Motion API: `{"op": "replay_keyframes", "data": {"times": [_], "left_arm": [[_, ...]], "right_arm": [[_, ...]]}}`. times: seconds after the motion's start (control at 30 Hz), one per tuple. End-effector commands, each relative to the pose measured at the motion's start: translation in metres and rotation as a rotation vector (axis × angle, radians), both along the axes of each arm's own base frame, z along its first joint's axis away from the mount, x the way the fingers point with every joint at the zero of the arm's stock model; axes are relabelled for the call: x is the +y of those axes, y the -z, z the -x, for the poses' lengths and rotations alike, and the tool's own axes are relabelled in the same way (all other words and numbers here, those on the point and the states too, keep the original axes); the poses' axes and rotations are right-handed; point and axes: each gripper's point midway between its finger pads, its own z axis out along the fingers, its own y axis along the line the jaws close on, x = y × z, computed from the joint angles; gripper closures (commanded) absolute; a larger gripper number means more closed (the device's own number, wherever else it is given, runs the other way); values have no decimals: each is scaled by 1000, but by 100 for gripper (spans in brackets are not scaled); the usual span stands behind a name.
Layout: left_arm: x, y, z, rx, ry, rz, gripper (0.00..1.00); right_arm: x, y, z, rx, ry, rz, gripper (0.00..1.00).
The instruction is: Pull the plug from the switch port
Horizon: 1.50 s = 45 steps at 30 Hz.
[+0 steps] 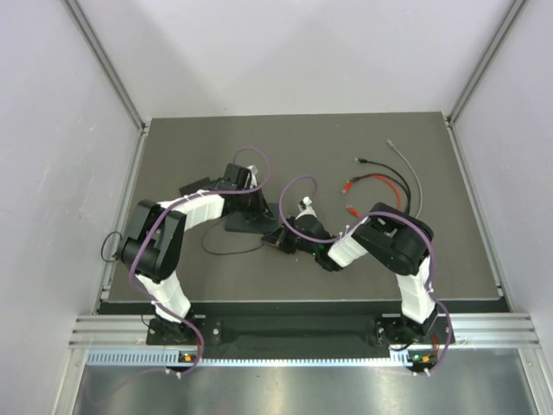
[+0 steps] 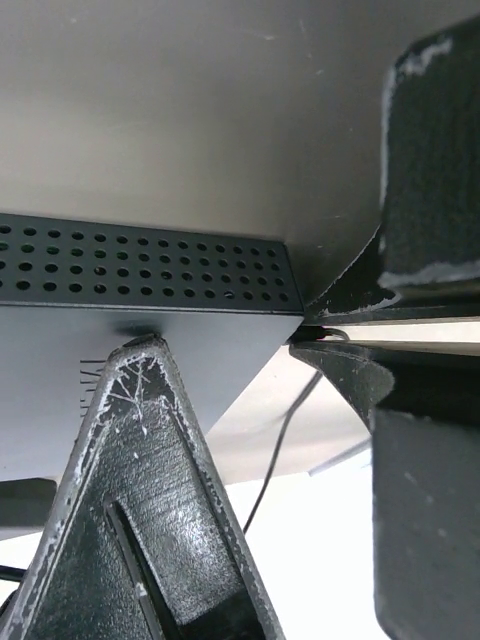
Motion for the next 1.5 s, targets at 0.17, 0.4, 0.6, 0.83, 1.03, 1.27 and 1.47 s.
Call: {"op": "replay_keyframes", "data": {"times": [0.17,0.4,0.6,0.83,1.03,1.27,1.47], "left_arm": [[30,65,27,167,-57,-130,100],[29,74,29,185,-51,-125,100],[25,75,25,186,-54,-106,100],[24,78,27,186,-49,-105,100],[19,38,11,72,-30,-76,97],[35,-50,12,-128,-9,-197,62],[49,-50,39,-93,68,-363,58]], "right_arm": [[-3,21,31,145,-153,-74,100],[-9,20,57,208,-320,-110,100],[-7,14,74,190,-435,-121,100],[-12,23,77,184,-499,-109,100],[-22,16,61,137,-460,-147,100],[-35,23,45,96,-469,-30,100],[-60,28,23,88,-485,92,100]]}}
